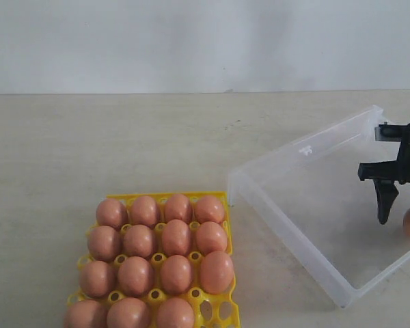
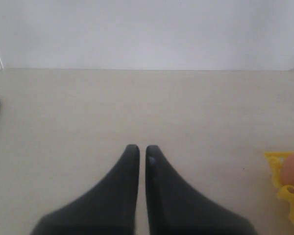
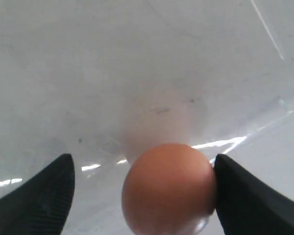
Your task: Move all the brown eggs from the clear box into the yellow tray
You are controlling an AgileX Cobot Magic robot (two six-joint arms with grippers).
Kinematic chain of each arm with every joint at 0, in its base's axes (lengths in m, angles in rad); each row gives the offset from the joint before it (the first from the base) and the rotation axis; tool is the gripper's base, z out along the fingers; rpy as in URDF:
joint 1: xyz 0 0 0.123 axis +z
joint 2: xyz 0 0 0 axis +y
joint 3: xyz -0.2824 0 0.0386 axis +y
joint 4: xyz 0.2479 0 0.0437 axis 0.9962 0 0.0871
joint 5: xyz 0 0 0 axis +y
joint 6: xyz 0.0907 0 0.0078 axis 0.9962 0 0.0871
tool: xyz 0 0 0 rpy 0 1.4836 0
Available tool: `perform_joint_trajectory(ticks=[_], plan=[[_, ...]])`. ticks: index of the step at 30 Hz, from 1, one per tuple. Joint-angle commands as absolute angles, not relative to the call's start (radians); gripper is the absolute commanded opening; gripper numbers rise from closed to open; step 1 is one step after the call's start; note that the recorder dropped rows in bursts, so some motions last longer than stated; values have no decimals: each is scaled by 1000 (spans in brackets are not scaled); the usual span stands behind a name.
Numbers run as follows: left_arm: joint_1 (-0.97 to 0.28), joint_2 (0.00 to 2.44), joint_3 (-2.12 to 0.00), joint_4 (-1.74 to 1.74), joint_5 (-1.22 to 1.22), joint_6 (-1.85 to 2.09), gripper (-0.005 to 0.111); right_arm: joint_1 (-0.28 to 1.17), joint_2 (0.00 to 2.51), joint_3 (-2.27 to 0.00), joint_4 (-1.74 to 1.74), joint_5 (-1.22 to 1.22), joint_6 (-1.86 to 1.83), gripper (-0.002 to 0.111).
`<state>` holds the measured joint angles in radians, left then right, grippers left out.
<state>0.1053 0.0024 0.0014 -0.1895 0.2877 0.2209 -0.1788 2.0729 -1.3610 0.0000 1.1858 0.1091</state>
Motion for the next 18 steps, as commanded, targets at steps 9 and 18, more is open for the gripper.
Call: perform_joint_trajectory(ticks=[9,18], plan=[[108,0,0,-194,284,228,4,-177,2072,-1360,201,1166,-13,67],[108,0,0,-194,284,228,4,-177,2072,-1360,265,1219,-320,67]])
